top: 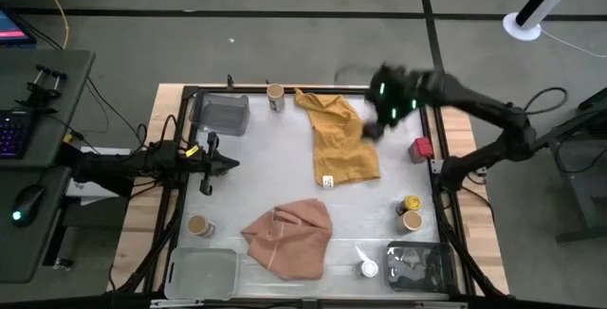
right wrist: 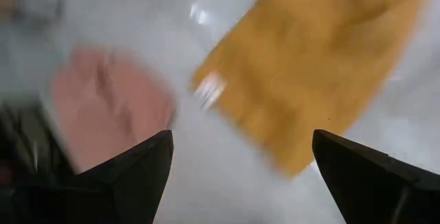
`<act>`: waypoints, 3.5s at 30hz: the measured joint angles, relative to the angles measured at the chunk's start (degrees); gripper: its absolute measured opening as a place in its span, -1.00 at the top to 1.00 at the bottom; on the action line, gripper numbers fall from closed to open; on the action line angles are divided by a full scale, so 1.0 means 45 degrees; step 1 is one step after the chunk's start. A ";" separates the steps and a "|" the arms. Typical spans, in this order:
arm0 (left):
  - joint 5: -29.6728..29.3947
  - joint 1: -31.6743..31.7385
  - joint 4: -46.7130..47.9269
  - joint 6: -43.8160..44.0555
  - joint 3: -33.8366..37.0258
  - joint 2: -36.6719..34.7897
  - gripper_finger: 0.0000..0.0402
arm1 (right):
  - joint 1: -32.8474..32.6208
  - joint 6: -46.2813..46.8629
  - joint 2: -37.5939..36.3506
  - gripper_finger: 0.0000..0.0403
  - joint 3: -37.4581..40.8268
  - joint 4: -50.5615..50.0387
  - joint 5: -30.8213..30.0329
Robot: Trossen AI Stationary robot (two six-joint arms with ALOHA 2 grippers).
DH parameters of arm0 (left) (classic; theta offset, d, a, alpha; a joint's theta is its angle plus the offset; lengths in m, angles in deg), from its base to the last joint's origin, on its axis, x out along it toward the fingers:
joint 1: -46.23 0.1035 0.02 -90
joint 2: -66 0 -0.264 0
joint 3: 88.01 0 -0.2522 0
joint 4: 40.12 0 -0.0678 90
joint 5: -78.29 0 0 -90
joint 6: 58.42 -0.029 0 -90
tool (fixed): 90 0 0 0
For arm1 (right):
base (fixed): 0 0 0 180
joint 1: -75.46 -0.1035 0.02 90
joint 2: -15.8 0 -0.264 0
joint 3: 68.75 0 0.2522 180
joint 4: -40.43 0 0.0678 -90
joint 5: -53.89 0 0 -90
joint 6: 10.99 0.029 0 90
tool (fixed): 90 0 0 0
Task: Sort spices by type
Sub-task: Put the right yellow seasoning bottle into the bottom right black bin
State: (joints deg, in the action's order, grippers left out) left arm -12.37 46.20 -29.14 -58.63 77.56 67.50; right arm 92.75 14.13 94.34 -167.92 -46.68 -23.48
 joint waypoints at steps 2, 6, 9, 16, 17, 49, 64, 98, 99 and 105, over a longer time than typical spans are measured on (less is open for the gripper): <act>0.0000 0.0000 -0.0009 0.0000 -0.0001 -0.0003 1.00 | -0.1847 0.0740 0.0001 -0.71 0.0010 -0.0992 -0.0474; 0.0000 0.0000 -0.0005 0.0003 0.0000 -0.0005 1.00 | -0.4854 0.4517 0.0293 -0.72 0.0019 -0.3293 -0.1286; 0.0000 -0.0002 -0.0010 0.0000 0.0000 0.0000 1.00 | -0.6390 0.8141 0.0336 -0.72 0.0452 -0.3571 -0.0914; 0.0005 -0.0003 0.0066 0.0002 0.0000 -0.0003 1.00 | -0.8262 1.4109 -0.0865 -0.69 0.3888 -0.3505 -0.0268; 0.0001 0.0000 0.0077 0.0000 -0.0001 0.0000 1.00 | -0.8297 1.4813 -0.1213 -0.68 0.4338 -0.3266 -0.0264; 0.0002 -0.0002 0.0078 0.0000 0.0000 -0.0002 1.00 | -0.8260 1.9193 -0.3310 -0.57 1.0263 0.2408 -0.0173; 0.0000 0.0000 0.0083 0.0000 0.0000 0.0000 1.00 | -0.6950 1.7172 -0.3302 -0.09 0.5608 -0.0208 -0.3535; 0.0000 -0.0005 0.0083 0.0000 0.0000 -0.0005 1.00 | -0.4131 0.5966 -0.0242 -0.09 0.0583 -0.2665 0.2418; 0.0005 -0.0002 0.0083 0.0000 0.0000 -0.0005 1.00 | -0.4974 0.7162 -0.0242 -0.09 0.0583 -0.2604 0.2596; 0.0000 0.0000 0.0083 0.0000 0.0000 0.0000 1.00 | -0.9713 1.5128 -0.0186 -0.09 0.0594 -0.1692 0.2775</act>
State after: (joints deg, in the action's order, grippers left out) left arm -12.37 46.20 -28.77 -58.63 77.56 67.50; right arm 49.04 82.20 93.50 -165.25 -54.29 -11.00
